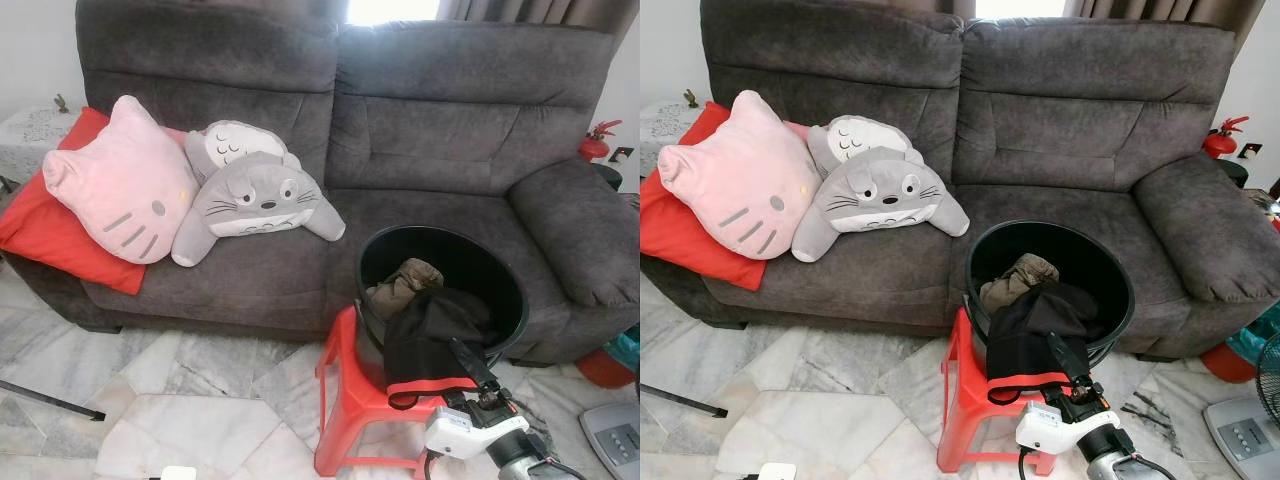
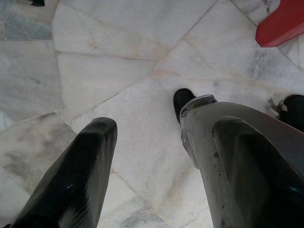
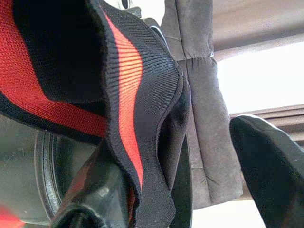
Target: Hang hanger
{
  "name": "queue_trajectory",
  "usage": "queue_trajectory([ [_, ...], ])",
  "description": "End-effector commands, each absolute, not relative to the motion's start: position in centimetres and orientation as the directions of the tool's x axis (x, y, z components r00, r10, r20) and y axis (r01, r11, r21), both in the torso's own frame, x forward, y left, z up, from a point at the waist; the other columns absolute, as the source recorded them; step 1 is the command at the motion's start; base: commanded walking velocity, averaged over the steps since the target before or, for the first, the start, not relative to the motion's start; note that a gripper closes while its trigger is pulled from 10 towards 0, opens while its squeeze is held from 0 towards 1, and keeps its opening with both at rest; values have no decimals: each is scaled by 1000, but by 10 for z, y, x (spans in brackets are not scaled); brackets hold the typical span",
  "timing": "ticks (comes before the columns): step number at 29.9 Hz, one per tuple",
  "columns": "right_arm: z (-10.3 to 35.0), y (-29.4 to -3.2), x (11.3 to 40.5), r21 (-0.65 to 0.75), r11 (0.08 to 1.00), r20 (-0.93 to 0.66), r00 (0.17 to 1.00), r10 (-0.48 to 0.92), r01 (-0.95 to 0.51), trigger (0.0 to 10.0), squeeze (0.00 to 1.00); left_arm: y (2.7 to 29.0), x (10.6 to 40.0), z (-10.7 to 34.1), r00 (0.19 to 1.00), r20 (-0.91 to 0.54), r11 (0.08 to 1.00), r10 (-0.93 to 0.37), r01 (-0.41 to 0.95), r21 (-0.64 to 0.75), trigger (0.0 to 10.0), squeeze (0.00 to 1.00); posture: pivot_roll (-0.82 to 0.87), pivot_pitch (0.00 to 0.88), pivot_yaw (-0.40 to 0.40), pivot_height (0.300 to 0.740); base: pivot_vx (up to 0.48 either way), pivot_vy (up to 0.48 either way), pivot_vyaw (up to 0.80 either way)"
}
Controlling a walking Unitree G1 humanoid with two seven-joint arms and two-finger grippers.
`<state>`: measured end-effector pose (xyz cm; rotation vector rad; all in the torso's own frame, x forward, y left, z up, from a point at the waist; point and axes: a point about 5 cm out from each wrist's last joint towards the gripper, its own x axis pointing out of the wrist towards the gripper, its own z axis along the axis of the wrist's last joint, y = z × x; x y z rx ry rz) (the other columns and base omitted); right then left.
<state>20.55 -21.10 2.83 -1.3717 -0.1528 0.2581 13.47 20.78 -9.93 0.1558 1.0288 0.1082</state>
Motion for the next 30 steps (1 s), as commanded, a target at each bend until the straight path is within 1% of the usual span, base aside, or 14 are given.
queue_trajectory([
  [1,32,-213,206,-980,179,-33,962,271,-84,0,0,205,125,-103,476,-866,985,153,-3,172,10000,0,-129,0,-56,740,0,0,0],
  [11,28,-215,210,-978,187,-47,968,245,-94,0,0,206,125,-103,475,-867,985,154,-1,174,10000,0,-127,0,-57,740,0,0,0],
  [20,23,-218,217,-968,205,-99,973,207,-142,0,0,206,125,-103,475,-867,985,153,-1,174,10000,0,-128,0,-54,740,0,0,0],
  [21,22,-218,218,-967,209,-102,973,207,-146,196,0,206,125,-103,474,-867,985,154,-1,174,10000,0,-129,0,-54,740,0,0,0],
  [22,22,-218,218,-966,210,-105,973,207,-149,1529,0,206,125,-103,474,-867,985,154,-1,175,10000,0,-129,0,-54,740,0,0,0],
  [23,22,-217,219,-966,210,-105,973,207,-149,9765,0,206,125,-104,474,-867,985,155,-1,175,10000,0,-129,0,-54,740,0,0,0],
  [24,22,-217,220,-966,211,-105,973,207,-149,9765,0,206,125,-104,474,-867,984,155,-1,176,10000,0,-129,0,-54,740,0,0,0],
  [25,22,-217,220,-965,213,-105,972,208,-150,10000,0,206,124,-104,474,-867,984,156,-2,176,10000,0,-126,0,-54,740,0,0,0],
  [30,24,-212,222,-965,220,-87,968,237,-141,10000,0,206,124,-104,474,-866,984,157,-3,177,10000,0,-127,0,-53,740,0,0,0],
])
